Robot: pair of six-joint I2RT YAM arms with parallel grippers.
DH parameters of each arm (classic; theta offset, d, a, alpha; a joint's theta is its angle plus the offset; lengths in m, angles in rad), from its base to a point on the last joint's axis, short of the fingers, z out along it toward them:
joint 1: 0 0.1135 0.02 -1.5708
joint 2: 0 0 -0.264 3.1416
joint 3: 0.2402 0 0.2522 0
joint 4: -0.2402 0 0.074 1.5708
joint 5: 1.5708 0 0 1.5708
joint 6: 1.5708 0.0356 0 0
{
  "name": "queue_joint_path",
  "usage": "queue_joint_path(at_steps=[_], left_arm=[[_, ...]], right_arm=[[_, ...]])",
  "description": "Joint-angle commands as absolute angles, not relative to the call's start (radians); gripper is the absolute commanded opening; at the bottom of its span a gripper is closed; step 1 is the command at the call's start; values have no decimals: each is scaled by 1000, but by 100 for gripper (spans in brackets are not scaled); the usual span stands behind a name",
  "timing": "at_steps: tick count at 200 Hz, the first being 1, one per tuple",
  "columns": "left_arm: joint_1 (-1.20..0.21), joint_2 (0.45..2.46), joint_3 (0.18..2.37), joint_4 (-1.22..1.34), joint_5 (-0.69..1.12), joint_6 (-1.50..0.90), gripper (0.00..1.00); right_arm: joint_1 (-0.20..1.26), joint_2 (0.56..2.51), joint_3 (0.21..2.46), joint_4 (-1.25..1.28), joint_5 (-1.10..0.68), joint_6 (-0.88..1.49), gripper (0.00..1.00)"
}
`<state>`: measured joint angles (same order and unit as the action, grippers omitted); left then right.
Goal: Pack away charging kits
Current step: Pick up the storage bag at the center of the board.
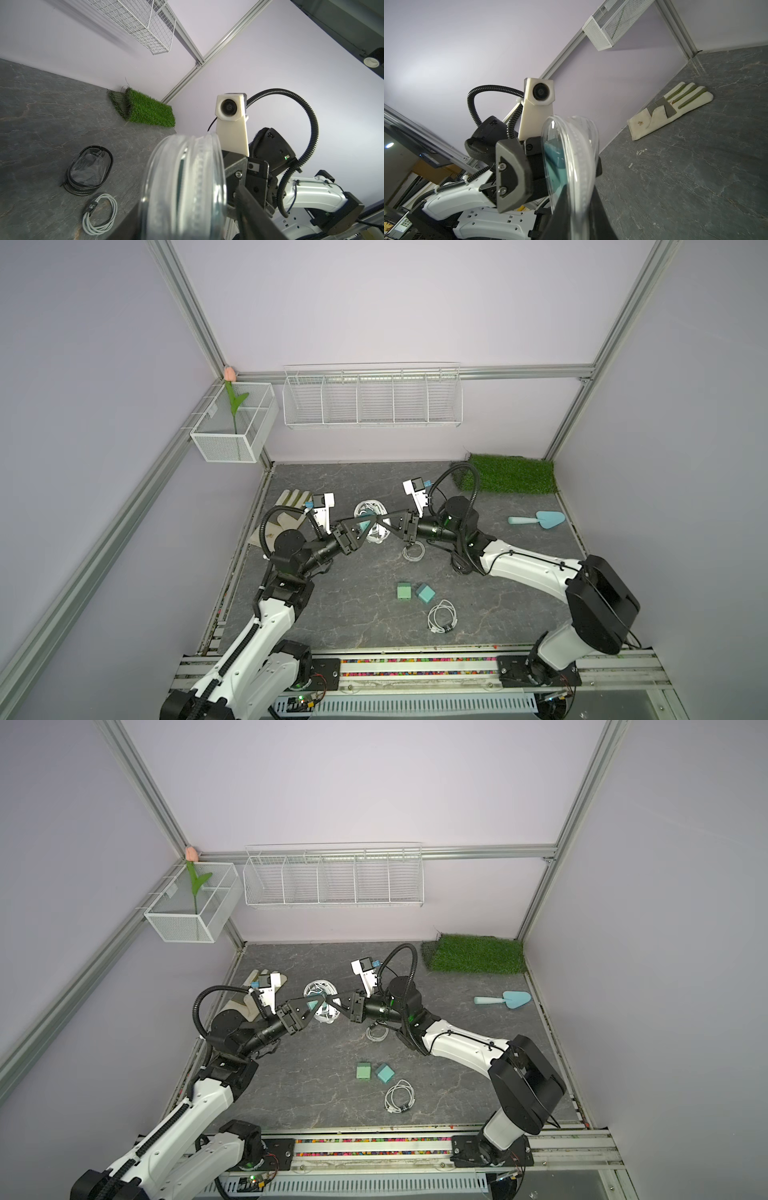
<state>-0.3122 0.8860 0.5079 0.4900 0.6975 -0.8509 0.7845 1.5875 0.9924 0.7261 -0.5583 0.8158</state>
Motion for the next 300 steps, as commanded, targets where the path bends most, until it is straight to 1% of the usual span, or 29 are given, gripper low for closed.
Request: queue_joint_path(at_steps=[1,26,47,58,62,70,78,83,87,104,117,129,137,149,160,177,211,237,245,280,292,300], left_arm=[[-308,876,542,536,716,-853,55],[-309,872,544,548,723,-857,56],[-309,869,546,545,724,-856,44],[-308,869,545,538,725,-854,34],[-308,867,545,535,726,-853,30],[-308,870,548,526,723,-849,24],[-309,871,548,519,719,-844,21],[-308,870,548,518,714,-845,19],[-309,871,548,518,711,-847,18],[-308,869,551,520,701,-853,13],[-309,861,556,503,687,-849,12],[-307,851,567,463,663,-847,12],[-307,845,576,436,639,-848,10],[-307,833,578,416,596,-863,6],[-306,819,573,420,561,-886,0],[-305,794,575,410,507,-917,0],[-305,759,580,411,451,-1025,0],[-306,693,583,383,412,-1077,0],[-306,681,579,383,408,-1119,0],[-307,635,557,403,420,-1149,0],[-307,620,549,396,419,-1149,0],[-307,612,542,393,411,-1147,0]], right_arm=[[771,1562,973,739,-549,825,7],[775,1592,987,768,-573,850,7],[776,1616,995,789,-581,868,7],[776,1621,1000,778,-580,862,8],[776,1620,1000,773,-580,860,10],[775,1617,999,766,-575,856,17],[776,1608,998,753,-567,845,29],[776,1600,997,738,-561,835,39],[776,1593,997,724,-554,824,43],[775,1547,993,639,-509,768,51],[775,1499,981,574,-462,712,60],[779,1443,960,503,-396,651,64],[788,1398,946,447,-337,607,65],[814,1332,924,384,-241,537,66],[862,1273,911,334,-148,464,67],[972,1219,906,281,11,341,67],[1138,1266,940,266,231,201,52],[1217,1368,1009,276,273,136,49],[1223,1395,1032,277,266,135,48],[1223,1451,1077,318,221,158,48],[1223,1459,1091,327,194,160,41],[1223,1463,1098,331,176,163,35]])
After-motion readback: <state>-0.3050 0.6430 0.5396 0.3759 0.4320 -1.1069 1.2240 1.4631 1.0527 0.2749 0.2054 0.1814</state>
